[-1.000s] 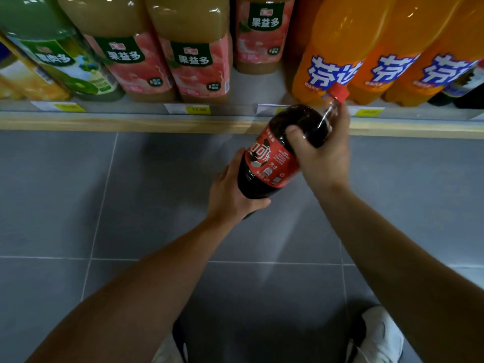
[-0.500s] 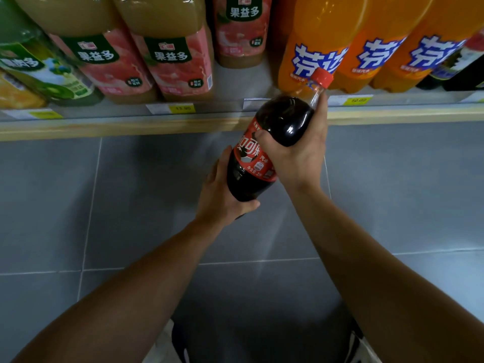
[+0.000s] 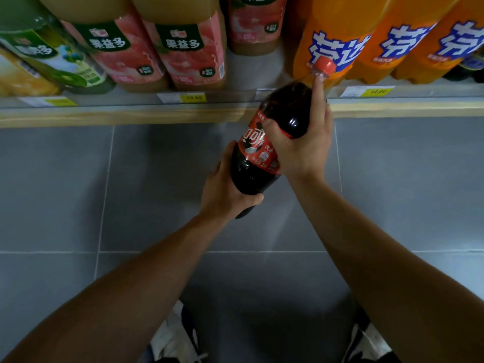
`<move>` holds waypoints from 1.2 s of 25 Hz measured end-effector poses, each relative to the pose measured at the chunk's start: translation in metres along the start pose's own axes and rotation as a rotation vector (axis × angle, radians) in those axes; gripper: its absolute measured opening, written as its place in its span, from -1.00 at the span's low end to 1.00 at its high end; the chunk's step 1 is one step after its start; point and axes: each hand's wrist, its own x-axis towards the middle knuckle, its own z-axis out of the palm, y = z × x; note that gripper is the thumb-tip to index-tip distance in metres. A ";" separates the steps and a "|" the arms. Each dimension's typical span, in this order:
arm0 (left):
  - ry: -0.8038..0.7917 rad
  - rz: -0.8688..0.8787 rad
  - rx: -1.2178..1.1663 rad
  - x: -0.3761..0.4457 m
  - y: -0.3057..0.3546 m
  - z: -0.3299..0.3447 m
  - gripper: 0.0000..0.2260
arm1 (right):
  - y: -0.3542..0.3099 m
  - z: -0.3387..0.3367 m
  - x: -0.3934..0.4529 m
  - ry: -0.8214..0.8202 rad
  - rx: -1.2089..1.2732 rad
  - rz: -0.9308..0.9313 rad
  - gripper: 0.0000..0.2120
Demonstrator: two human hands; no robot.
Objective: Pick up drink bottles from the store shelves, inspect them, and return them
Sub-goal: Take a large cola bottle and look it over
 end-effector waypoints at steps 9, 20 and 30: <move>-0.120 -0.094 0.156 -0.126 0.097 -0.164 0.12 | -0.170 -0.061 -0.065 0.002 0.103 0.221 -0.09; -0.188 -0.155 0.258 -0.383 0.284 -0.412 0.15 | -0.511 -0.206 -0.211 -0.017 0.047 0.277 -0.07; 0.098 -0.276 0.127 -0.598 0.282 -0.494 0.13 | -0.645 -0.229 -0.362 -0.297 0.021 0.109 -0.12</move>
